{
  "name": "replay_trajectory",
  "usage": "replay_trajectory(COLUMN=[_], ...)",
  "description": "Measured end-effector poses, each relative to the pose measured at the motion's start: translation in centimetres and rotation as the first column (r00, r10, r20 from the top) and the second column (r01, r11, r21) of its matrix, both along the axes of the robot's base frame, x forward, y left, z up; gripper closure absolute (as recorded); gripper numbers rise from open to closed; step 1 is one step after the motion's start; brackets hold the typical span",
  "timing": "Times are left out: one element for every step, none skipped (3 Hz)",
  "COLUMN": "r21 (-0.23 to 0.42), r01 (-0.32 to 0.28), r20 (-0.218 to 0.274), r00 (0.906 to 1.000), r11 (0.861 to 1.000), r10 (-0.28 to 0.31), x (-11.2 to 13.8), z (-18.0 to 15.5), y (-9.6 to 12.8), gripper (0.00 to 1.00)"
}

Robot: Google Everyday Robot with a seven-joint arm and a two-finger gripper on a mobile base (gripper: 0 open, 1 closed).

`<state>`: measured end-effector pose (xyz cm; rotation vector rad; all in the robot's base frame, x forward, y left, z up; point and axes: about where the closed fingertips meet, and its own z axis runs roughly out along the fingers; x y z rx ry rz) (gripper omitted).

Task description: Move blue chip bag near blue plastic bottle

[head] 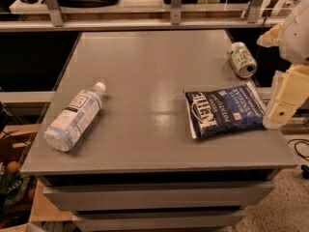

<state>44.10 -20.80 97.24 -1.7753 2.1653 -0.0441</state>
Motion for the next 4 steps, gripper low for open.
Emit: replay_trajectory(r21=[0.027,0.048,0.048,0.057], r01=[-0.081,-0.133,-0.147,-0.139], r20=[-0.02,-0.052,-0.083,-0.129], r00=[0.9964,0.9895,0.9851,0.981], r11=[0.996,0.99,0.988,0.989], r10=[0.082,0.135,0.151,0.145], x=[0.9,1.9,2.8,3.4], z=[-1.3,-3.7,-6.3,-9.2], y=[1.3,2.4,2.6,2.2], gripper=[0.0,0.0,0.0,0.0])
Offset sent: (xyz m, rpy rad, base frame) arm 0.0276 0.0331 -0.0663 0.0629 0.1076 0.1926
